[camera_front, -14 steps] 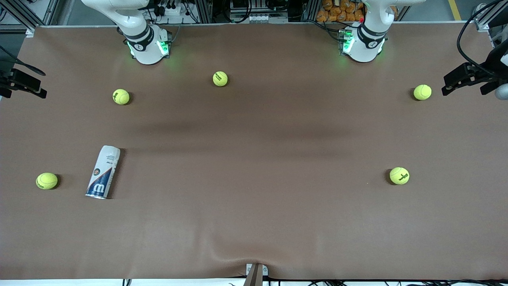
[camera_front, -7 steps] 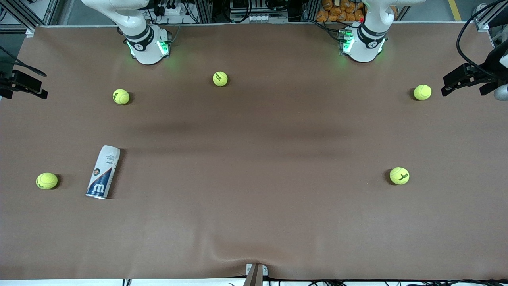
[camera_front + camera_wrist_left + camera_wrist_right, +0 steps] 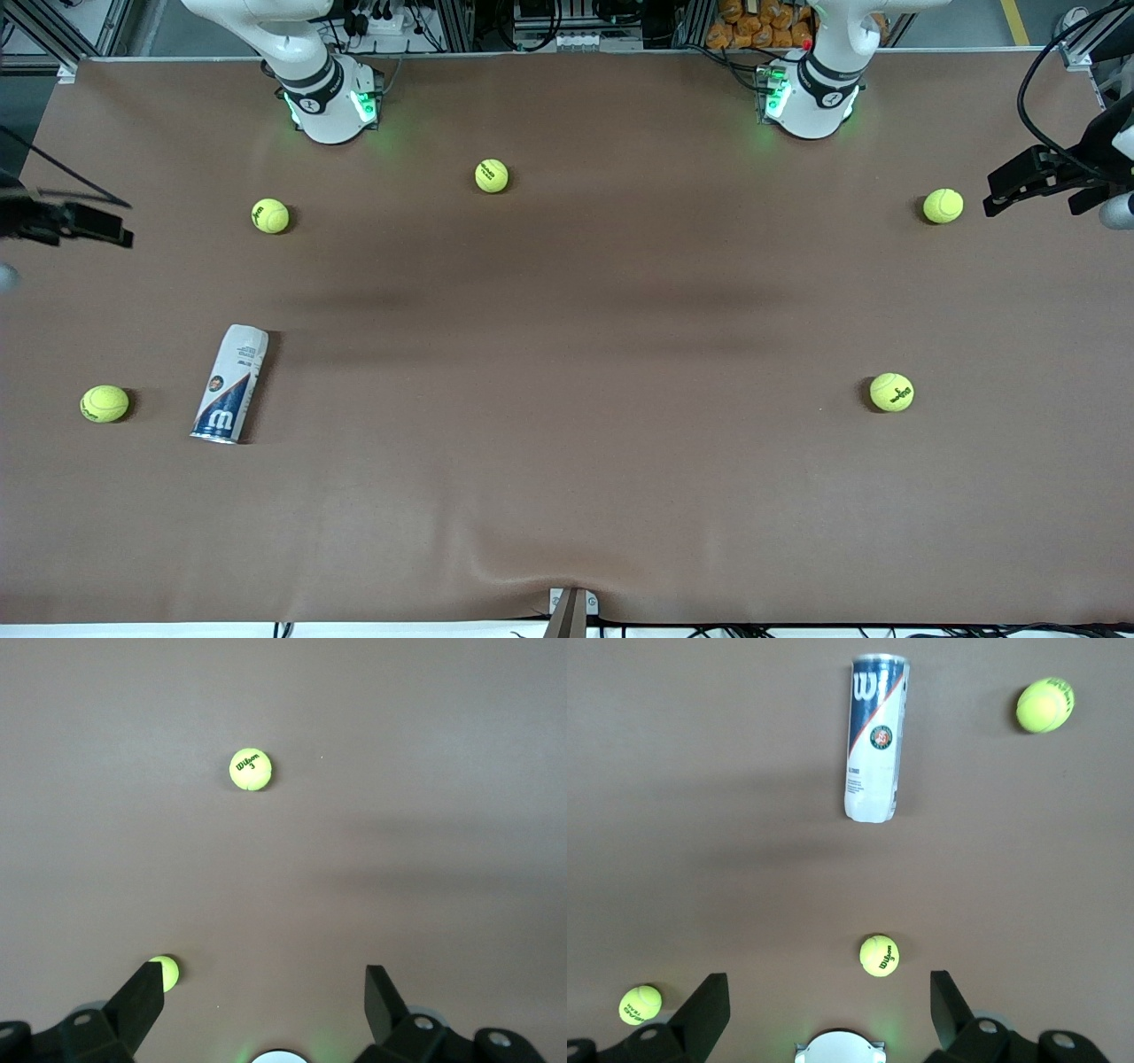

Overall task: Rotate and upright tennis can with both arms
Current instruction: 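Reach the right gripper down and grasp the lying Wilson can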

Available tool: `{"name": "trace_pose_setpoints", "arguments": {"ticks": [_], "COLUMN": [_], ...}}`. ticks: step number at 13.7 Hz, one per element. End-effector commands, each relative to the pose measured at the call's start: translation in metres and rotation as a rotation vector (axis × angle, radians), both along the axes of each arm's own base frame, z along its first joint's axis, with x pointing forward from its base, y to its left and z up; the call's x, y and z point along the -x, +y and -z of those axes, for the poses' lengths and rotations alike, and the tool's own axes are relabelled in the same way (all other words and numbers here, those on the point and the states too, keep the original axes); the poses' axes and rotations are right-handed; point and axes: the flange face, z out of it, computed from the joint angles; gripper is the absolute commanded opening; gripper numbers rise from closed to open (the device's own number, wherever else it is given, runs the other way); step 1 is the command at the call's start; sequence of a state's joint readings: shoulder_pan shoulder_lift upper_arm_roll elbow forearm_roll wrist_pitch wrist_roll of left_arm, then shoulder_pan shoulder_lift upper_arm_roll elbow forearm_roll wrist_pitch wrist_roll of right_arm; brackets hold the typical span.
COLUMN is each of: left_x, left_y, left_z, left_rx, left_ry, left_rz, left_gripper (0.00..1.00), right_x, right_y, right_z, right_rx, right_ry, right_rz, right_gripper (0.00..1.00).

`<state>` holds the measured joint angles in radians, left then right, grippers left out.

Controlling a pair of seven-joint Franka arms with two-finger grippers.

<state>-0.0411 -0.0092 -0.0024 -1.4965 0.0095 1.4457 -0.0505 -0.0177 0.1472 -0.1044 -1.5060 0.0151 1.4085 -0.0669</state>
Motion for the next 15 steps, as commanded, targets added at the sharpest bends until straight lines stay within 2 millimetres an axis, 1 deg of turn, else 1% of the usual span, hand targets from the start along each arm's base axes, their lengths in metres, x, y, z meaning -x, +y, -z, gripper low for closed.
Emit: {"name": "trace_pose_setpoints", "arguments": {"ticks": [1,4,6,9,10,11,13,15], "left_x": [0.001,0.001,0.000,0.000,0.000,0.000,-0.005,-0.006], "left_y": [0.001,0.001,0.004,0.009,0.008,0.007,0.002,0.000], "left_z": [0.000,0.001,0.002,0.001,0.001,0.001,0.008,0.010], "left_rx": [-0.005,-0.005,-0.005,-0.004,-0.003,-0.003,-0.003,-0.002], "left_ry": [0.011,0.014,0.015,0.014,0.014,0.014,0.025,0.028], "left_rz": [0.020,0.022,0.017,0.023,0.025,0.026,0.031,0.036], "left_gripper": [1.00,1.00,1.00,1.00,1.00,1.00,1.00,1.00], "right_x": [-0.021,-0.038,-0.045,-0.050,-0.052,-0.056,-0.067,-0.071], "right_y": [-0.010,-0.014,-0.020,-0.021,-0.023,-0.025,-0.027,-0.031], "right_z": [0.050,0.092,0.126,0.187,0.204,0.218,0.250,0.286], "right_rx": [0.006,0.010,0.014,0.019,0.020,0.020,0.028,0.034], "right_ry": [0.077,0.083,0.070,0.021,0.009,-0.001,-0.029,-0.032], "right_rz": [0.008,0.012,0.019,0.023,0.027,0.032,0.027,0.030], "right_gripper": [1.00,1.00,1.00,1.00,1.00,1.00,1.00,1.00]}}
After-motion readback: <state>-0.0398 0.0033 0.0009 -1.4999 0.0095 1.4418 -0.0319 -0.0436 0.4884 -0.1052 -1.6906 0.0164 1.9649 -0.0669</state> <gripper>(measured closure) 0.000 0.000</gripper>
